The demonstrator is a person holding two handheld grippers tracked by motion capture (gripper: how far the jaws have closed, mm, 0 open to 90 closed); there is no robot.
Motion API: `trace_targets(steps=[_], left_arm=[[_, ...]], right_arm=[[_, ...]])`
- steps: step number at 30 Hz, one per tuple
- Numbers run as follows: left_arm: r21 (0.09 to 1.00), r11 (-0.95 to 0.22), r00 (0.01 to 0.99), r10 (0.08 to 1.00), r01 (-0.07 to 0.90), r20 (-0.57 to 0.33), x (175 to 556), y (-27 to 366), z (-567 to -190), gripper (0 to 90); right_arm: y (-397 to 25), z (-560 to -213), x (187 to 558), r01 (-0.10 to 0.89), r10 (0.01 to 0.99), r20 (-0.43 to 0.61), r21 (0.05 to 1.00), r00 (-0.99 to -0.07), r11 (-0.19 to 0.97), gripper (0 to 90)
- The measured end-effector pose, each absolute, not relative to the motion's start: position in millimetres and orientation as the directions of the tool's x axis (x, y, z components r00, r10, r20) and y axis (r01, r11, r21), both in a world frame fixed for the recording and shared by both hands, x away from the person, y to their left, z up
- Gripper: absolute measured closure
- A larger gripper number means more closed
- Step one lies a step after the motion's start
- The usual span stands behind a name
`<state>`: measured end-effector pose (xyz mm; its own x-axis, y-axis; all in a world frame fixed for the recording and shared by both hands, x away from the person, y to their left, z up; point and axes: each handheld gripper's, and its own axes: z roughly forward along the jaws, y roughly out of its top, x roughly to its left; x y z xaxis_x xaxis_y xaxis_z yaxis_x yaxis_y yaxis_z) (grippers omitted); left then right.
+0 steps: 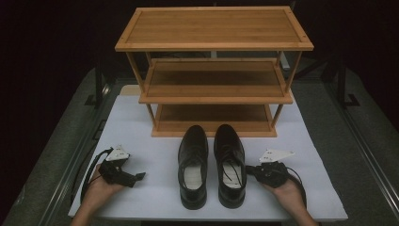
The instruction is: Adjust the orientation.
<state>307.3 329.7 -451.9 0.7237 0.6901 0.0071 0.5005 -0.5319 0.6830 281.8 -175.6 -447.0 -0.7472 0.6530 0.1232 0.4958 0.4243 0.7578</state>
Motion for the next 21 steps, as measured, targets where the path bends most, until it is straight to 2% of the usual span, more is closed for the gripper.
trace_targets(steps=[21], left_arm=[[0.683,-0.533,0.724,0.690,0.500,0.008,307.2,329.7,-451.9,0.0]], right_arm=[[-152.7,-446.1,279.8,0.467,0.614,0.109,0.756,-0.781,0.460,90.0]])
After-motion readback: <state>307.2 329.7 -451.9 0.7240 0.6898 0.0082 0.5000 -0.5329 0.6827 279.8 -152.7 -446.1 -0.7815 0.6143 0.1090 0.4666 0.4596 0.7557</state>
